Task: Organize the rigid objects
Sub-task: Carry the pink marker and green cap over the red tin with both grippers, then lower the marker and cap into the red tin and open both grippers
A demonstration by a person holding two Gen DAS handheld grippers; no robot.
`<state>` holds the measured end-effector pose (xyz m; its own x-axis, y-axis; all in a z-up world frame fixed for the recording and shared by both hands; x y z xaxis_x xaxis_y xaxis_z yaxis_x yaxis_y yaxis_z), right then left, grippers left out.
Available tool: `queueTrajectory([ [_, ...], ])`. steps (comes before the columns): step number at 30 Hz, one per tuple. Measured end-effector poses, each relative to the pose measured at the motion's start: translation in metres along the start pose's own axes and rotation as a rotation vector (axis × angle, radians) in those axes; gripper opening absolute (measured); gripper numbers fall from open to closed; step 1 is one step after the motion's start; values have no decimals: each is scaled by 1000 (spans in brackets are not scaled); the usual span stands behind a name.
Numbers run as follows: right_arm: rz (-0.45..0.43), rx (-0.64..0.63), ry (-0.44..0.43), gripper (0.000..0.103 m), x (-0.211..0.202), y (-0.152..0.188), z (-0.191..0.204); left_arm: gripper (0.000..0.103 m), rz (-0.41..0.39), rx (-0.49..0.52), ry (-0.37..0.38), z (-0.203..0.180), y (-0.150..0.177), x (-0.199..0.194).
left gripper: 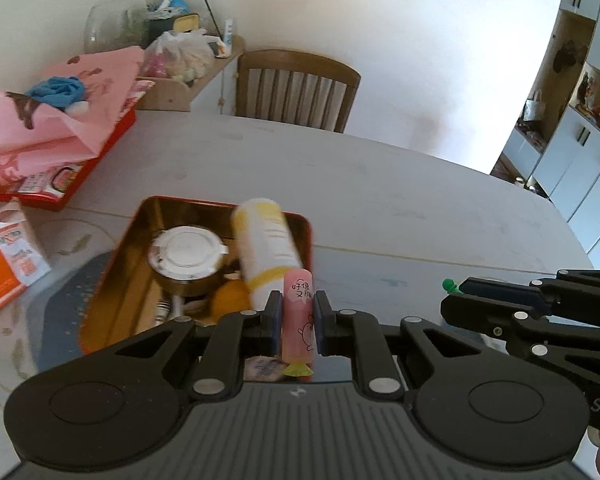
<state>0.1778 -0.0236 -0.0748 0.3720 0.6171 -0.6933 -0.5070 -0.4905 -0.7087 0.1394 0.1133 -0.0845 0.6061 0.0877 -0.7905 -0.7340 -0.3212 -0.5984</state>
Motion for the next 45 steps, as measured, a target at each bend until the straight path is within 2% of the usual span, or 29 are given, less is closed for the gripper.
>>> queueTrajectory([
  [12, 41, -30, -20, 14, 37, -11, 50, 16, -2, -20, -54, 74, -2, -3],
  [19, 110, -86, -8, 14, 74, -9, 77, 16, 55, -12, -58, 102, -6, 21],
  [29, 187, -132, -7, 14, 116, -7, 95, 16, 135, 71, -60, 108, -3, 60],
  [39, 241, -113, 1, 14, 134, 0, 92, 16, 195, 78, -44, 109, 3, 82],
  [44, 270, -87, 0, 14, 138, 4, 89, 16, 195, 74, -30, 109, 2, 84],
  [45, 276, -83, -4, 17, 138, 5, 88, 16, 197, 71, -28, 109, 2, 84],
])
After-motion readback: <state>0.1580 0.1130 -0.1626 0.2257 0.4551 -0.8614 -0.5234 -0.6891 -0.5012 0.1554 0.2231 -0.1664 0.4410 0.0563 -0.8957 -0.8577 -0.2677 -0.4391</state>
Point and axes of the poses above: each gripper's, at about its wrist camera, not at the fingertips, and x roughly the way its jaws point, z to its left, y to its underside, the point moved 6 cm from there along x, roughly the way its jaws point, and after that the axes turned 7 degrees about z, right-handed, at the moved point
